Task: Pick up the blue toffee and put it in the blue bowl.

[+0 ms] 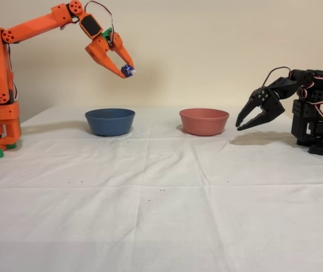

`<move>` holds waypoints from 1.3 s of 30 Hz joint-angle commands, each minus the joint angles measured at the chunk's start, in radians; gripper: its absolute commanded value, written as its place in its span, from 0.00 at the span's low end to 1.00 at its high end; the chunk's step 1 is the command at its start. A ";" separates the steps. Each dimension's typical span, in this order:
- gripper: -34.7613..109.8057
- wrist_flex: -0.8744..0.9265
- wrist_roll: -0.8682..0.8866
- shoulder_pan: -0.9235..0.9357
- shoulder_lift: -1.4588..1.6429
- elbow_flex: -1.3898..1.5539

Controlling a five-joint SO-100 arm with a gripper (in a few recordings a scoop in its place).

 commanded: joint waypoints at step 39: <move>0.32 -0.156 0.190 -0.308 -0.143 0.270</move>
